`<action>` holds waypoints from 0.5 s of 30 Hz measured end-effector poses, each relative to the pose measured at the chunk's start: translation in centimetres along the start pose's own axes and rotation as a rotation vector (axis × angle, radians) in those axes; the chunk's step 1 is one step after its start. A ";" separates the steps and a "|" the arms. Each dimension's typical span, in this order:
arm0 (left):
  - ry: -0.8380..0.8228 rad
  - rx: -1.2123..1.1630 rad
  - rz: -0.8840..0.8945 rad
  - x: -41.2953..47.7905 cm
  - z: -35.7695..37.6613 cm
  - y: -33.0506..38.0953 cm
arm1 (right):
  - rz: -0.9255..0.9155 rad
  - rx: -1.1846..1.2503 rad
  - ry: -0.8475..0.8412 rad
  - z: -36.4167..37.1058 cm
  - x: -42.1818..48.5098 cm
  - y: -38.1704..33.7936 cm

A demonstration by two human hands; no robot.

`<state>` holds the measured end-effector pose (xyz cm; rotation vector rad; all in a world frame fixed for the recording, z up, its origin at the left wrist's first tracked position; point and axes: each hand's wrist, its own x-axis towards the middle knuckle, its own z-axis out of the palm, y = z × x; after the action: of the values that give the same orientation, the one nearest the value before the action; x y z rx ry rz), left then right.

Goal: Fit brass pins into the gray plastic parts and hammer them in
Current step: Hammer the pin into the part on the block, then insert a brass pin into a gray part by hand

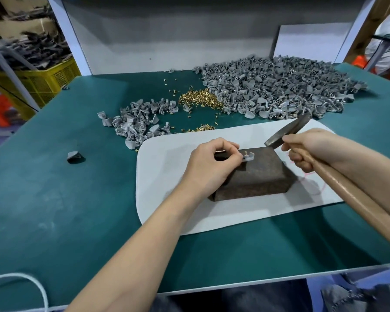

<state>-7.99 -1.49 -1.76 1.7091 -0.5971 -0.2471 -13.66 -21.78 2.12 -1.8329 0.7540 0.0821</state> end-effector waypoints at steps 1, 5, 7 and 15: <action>0.023 0.006 0.024 0.0 0.0 0.0 | 0.013 0.040 -0.044 0.0 0.2 0.2; 0.159 -0.061 0.132 0.1 -0.2 0.2 | 0.079 0.222 -0.157 -0.1 1.5 0.4; 0.197 -0.124 0.148 0.2 -0.4 0.2 | 0.145 0.341 -0.163 -0.2 2.5 0.4; 0.152 -0.103 0.131 0.2 -0.3 0.2 | -0.050 -0.627 0.255 0.0 2.9 -2.1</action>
<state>-7.70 -1.42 -1.51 1.5663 -0.5715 -0.0532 -10.24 -22.71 2.75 -2.4903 0.9276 0.0556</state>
